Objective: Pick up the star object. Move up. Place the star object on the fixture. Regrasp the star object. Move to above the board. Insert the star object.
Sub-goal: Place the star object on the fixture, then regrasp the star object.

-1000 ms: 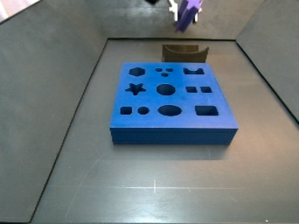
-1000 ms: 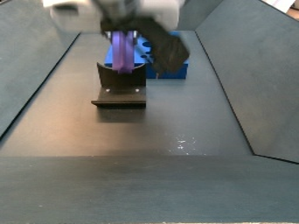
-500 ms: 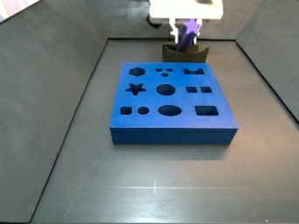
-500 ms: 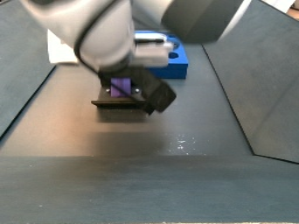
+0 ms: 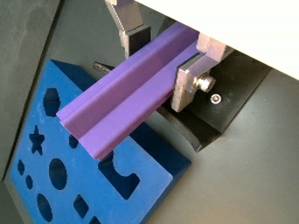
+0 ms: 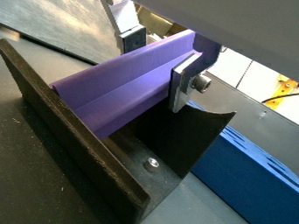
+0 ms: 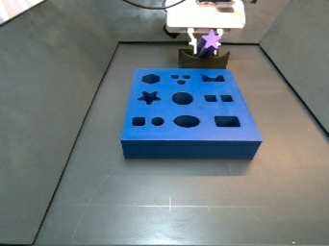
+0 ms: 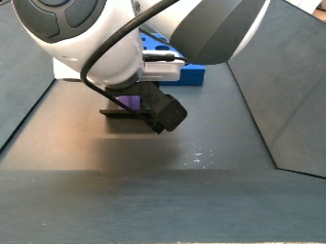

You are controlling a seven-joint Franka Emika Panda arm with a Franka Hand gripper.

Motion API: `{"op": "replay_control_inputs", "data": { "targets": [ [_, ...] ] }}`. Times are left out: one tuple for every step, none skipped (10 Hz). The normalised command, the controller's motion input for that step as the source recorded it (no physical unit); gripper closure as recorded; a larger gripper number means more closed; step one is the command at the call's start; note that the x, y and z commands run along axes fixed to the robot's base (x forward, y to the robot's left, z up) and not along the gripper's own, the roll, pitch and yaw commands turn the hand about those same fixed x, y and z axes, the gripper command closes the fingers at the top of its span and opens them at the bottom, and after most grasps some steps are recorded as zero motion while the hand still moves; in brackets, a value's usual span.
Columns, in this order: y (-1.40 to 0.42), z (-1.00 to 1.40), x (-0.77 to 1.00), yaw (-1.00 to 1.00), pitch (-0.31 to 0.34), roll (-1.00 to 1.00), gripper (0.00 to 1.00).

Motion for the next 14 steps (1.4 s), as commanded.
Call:
{"op": "replay_control_inputs", "data": {
  "targets": [
    [0.0, 0.0, 0.0, 0.0, 0.0, 0.0, 0.0],
    [0.0, 1.0, 0.0, -0.04, 0.071, -0.04, 0.0],
    [0.0, 1.0, 0.0, -0.03, 0.072, -0.03, 0.0],
    [0.01, 1.0, -0.02, -0.03, 0.078, 0.0, 0.0],
    [0.0, 1.0, -0.02, -0.04, 0.077, 0.02, 0.0],
    [0.0, 1.0, -0.03, -0.04, 0.073, 0.05, 0.0],
    [0.0, 0.88, -0.03, -0.05, 0.06, 0.05, 0.0],
    [0.0, 0.64, -0.04, -0.05, 0.041, 0.05, 0.0],
    [0.0, 0.53, -0.04, -0.05, 0.037, 0.05, 0.0],
    [0.0, 0.29, -0.03, -0.04, 0.032, 0.06, 0.0],
    [-1.0, 0.96, 0.0, 0.04, 0.052, 1.0, 0.0],
    [-1.0, 0.9, 0.0, 0.04, 0.051, 1.0, 0.0],
    [-1.0, 0.89, -0.02, 0.04, 0.044, 1.0, 0.0],
    [-1.0, 0.83, -0.07, 0.04, 0.034, 1.0, 0.0]
  ]
}}
